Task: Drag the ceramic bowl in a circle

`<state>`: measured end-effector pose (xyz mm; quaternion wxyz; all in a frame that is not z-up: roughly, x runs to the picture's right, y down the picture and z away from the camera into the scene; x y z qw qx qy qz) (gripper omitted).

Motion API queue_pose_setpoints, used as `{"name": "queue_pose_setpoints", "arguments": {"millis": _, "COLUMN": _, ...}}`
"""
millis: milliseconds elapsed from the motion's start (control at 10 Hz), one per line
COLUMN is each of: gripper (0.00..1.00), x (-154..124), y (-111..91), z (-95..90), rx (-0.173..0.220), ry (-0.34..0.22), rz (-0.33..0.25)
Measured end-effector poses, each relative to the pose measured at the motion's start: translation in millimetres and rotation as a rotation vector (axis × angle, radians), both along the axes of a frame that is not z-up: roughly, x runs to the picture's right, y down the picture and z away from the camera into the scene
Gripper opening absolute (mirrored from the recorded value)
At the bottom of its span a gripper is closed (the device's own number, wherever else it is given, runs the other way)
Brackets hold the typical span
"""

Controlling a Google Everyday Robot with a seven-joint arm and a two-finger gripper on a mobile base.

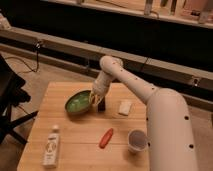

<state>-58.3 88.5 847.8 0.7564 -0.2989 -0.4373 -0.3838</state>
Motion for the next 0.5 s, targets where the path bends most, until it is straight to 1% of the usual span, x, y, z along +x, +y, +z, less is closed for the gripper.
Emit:
{"name": "queue_pose_setpoints", "arguments": {"millis": 200, "gripper": 0.0, "x": -2.7, "y": 1.2, "z": -1.0, "rx": -0.004, "ry": 0.002, "rz": 0.005}}
{"name": "queue_pose_setpoints", "arguments": {"millis": 400, "gripper": 0.0, "x": 7.2, "y": 1.3, "z": -0.6, "rx": -0.011, "ry": 0.006, "rz": 0.011}}
{"name": "queue_pose_setpoints", "arguments": {"millis": 500, "gripper": 0.0, "x": 6.6, "y": 1.2, "z": -0.7, "rx": -0.015, "ry": 0.004, "rz": 0.014}}
